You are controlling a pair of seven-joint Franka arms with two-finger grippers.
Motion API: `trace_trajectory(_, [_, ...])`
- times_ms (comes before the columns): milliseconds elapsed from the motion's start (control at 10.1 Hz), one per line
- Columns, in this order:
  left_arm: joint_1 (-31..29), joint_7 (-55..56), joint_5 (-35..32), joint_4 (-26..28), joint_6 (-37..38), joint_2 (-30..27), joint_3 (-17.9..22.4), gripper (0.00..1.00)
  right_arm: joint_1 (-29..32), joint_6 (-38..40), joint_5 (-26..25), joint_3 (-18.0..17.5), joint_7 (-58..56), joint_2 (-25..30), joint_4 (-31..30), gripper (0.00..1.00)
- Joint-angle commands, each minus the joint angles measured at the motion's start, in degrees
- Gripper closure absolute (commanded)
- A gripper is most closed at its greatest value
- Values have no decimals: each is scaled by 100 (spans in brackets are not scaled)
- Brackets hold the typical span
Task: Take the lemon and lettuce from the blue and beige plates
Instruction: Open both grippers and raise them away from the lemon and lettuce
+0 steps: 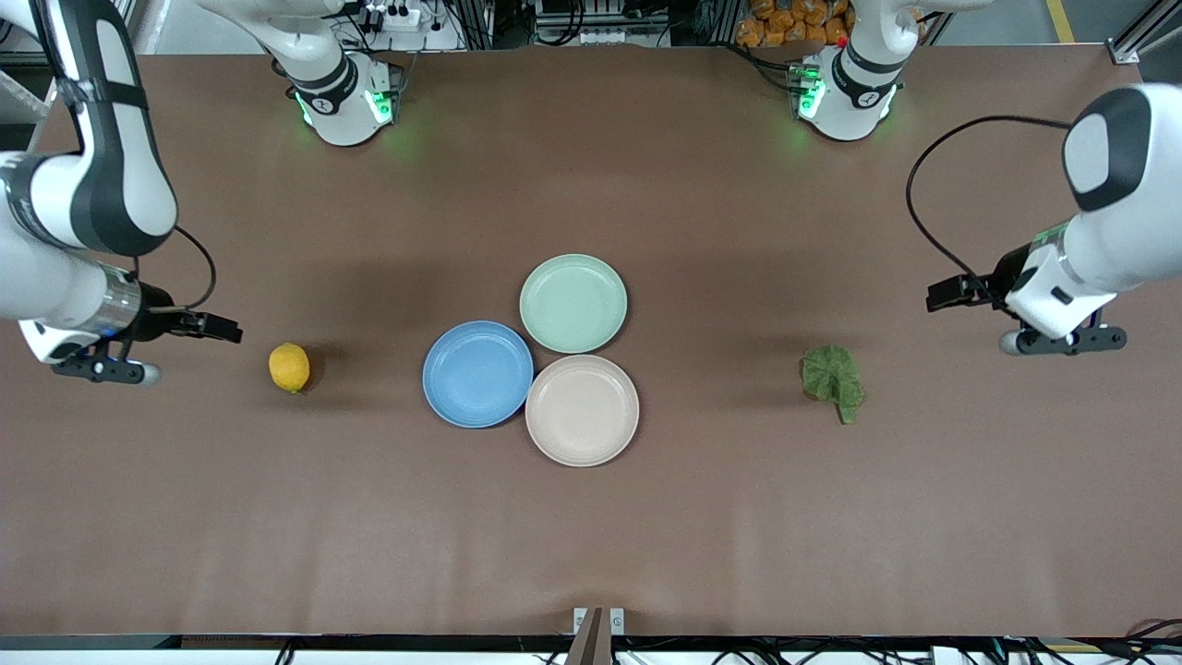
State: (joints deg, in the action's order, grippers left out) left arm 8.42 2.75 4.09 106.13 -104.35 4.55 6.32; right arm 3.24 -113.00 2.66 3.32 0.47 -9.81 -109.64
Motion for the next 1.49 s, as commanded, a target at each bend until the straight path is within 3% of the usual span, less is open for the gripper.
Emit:
trace_trajectory(0, [-629, 59, -163, 172, -147, -349, -673, 0, 54, 129, -318, -24, 59, 391, -84, 0])
trace_trajectory(199, [-631, 76, -329, -82, -147, -498, -702, 0, 54, 400, -337, -24, 59, 611, 38, 0])
trace_trajectory(497, [-649, 15, -444, -750, 37, -517, -798, 0, 45, 1235, -432, -50, 59, 734, 827, 0])
trace_trajectory(894, [-657, 6, -576, -1576, 1108, -517, -1097, 0, 10, 2174, -425, -59, 129, 1086, 1373, 0])
trace_trajectory(1093, [-649, -3, -558, -1849, 1487, -517, -1133, 0, 1, 2335, -416, -77, 86, 1139, 1699, 0])
trace_trajectory(1391, [-657, -3, -558, -1981, 1699, -517, -1203, 0, -16, 2292, -416, -121, 77, 1385, 1700, 0])
